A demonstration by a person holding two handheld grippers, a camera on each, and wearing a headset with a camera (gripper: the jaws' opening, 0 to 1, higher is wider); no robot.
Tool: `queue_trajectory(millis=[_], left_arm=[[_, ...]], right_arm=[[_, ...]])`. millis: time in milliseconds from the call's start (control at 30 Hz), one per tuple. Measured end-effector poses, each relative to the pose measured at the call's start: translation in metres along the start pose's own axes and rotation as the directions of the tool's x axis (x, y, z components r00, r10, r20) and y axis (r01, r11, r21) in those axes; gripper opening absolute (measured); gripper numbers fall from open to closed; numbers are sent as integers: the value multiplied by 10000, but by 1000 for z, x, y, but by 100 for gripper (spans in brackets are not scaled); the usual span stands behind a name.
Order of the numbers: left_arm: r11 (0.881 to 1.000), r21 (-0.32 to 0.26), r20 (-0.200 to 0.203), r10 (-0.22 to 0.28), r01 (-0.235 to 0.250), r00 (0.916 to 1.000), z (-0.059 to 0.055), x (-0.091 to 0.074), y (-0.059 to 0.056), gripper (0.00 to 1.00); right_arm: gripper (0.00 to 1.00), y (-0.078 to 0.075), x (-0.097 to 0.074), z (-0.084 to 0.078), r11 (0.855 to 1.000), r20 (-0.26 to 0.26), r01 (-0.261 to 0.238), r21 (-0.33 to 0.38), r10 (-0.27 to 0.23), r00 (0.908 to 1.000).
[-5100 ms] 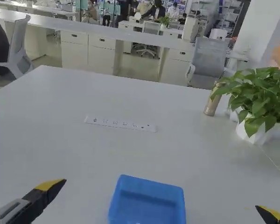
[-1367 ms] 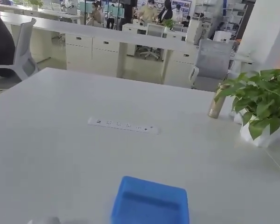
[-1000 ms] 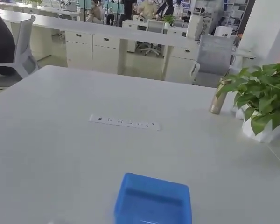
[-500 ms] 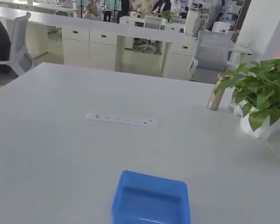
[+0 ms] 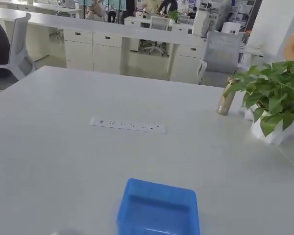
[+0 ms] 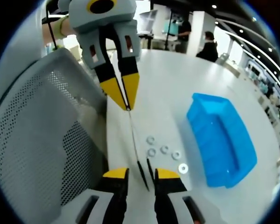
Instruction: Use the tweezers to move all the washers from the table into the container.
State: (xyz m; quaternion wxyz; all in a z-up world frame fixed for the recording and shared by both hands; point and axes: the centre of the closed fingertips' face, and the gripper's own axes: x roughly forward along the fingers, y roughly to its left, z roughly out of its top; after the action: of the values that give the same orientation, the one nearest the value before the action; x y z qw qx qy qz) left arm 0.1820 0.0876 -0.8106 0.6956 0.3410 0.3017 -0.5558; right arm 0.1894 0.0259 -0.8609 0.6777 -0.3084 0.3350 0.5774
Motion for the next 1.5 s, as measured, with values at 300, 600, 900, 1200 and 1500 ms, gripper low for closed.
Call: queue_trajectory(millis=[300,600,900,1200,1500], left_arm=[[9998,88,514,154,-159,9986,19,-14,-6,0],[9997,194,907,139,-157,9958,35,-21,-5,0],[9985,529,994,54,-107,9950,43,-29,-2,0],[9970,760,925,52,-122,9957,48,-35,4,0],[9960,891,825,-14,-60,9966,51,-36,8,0]], right_arm=[[15,1,-1,6,10000,378,63,-48,-61,9993],[8,4,-1,21,9982,689,18,-603,23,9976],[7,3,0,29,9988,1077,-21,-487,74,9942],[7,-2,4,42,9989,1430,142,-448,-76,9897],[7,-4,7,48,9995,1674,140,-281,-91,9858]])
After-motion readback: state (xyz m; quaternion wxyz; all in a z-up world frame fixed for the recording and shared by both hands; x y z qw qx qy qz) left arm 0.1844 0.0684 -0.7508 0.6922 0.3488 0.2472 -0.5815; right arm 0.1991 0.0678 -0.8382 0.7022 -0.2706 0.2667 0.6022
